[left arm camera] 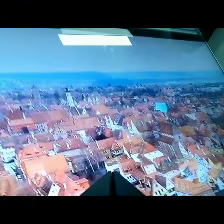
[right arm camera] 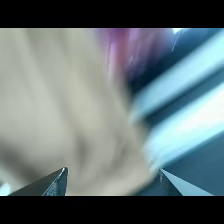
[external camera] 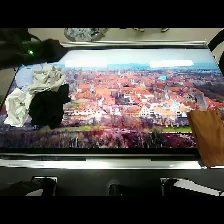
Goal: Fold the shirts.
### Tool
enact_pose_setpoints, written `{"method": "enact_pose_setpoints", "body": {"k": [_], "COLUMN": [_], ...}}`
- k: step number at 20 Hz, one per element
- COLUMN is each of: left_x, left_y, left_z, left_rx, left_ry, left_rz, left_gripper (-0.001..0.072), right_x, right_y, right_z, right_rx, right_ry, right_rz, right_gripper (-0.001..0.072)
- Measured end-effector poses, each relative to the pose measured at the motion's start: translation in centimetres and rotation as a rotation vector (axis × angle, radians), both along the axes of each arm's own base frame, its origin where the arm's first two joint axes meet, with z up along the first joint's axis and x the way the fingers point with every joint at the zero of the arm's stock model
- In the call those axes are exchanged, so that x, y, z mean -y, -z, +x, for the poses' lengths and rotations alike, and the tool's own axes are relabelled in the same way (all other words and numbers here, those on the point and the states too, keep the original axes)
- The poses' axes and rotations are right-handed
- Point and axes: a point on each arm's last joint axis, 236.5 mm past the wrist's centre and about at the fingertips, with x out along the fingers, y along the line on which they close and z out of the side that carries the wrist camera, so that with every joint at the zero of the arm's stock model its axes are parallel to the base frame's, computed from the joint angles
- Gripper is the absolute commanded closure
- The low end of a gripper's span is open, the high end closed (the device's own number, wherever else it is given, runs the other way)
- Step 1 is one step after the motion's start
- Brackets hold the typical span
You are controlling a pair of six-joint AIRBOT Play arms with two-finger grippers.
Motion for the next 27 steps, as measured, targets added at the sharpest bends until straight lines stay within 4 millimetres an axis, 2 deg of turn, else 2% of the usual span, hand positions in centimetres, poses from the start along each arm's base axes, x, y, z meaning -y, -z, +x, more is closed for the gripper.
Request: {"method": "enact_pose_setpoints", "body": {"k": [2, 3, 4, 5, 6, 8, 9, 10, 13, 15, 18, 27], "left_x": [-2.4, -4.3, -6.2, -7.8, -9.1, -10.7, -11.2, -11.4, -11.5, -11.7, -11.8, -11.8], "left_y": [0.7, 2.0, 3.6, 5.6, 8.1, 14.3, 17.1, 19.5, 23.4, 25.0, 26.0, 26.7], "left_z": [0.9, 1.5, 2.1, 2.3, 2.1, 0.3, -1.1, -2.6, -6.2, -7.8, -8.8, -9.3], "left_rx": [0.000, -0.026, -0.069, -0.132, -0.213, -0.425, -0.520, -0.595, -0.691, -0.724, -0.742, -0.754], "left_ry": [-0.076, -0.132, -0.184, -0.222, -0.248, -0.250, -0.239, -0.229, -0.211, -0.204, -0.198, -0.197], "left_rz": [0.136, 0.221, 0.305, 0.370, 0.424, 0.516, 0.553, 0.580, 0.612, 0.624, 0.634, 0.638], "left_gripper": [0.0681, 0.0671, 0.0572, 0.0376, 0.0224, 0.0210, 0.0210, 0.0211, 0.0211, 0.0211, 0.0211, 0.0211], "right_x": [1.2, 0.3, -1.6, -4.4, -7.4, -14.2, -17.5, -20.2, -24.9, -26.0, -26.8, -27.2], "right_y": [-6.4, -8.7, -10.3, -11.2, -11.1, -9.1, -7.4, -5.6, -1.6, -0.4, 0.3, 0.8], "right_z": [5.9, 8.9, 11.9, 14.9, 17.0, 20.0, 20.5, 20.2, 18.3, 17.4, 16.7, 16.3], "right_rx": [0.114, 0.164, 0.206, 0.234, 0.235, 0.191, 0.151, 0.092, -0.042, -0.090, -0.125, -0.150], "right_ry": [-0.116, -0.179, -0.251, -0.332, -0.410, -0.568, -0.640, -0.696, -0.779, -0.790, -0.801, -0.803], "right_rz": [-0.197, -0.253, -0.280, -0.283, -0.259, -0.175, -0.116, -0.060, 0.058, 0.085, 0.104, 0.114], "right_gripper": [0.0042, 0.0042, 0.0041, 0.0041, 0.0042, 0.0049, 0.0063, 0.0082, 0.0082, 0.0080, 0.0080, 0.0080]}}
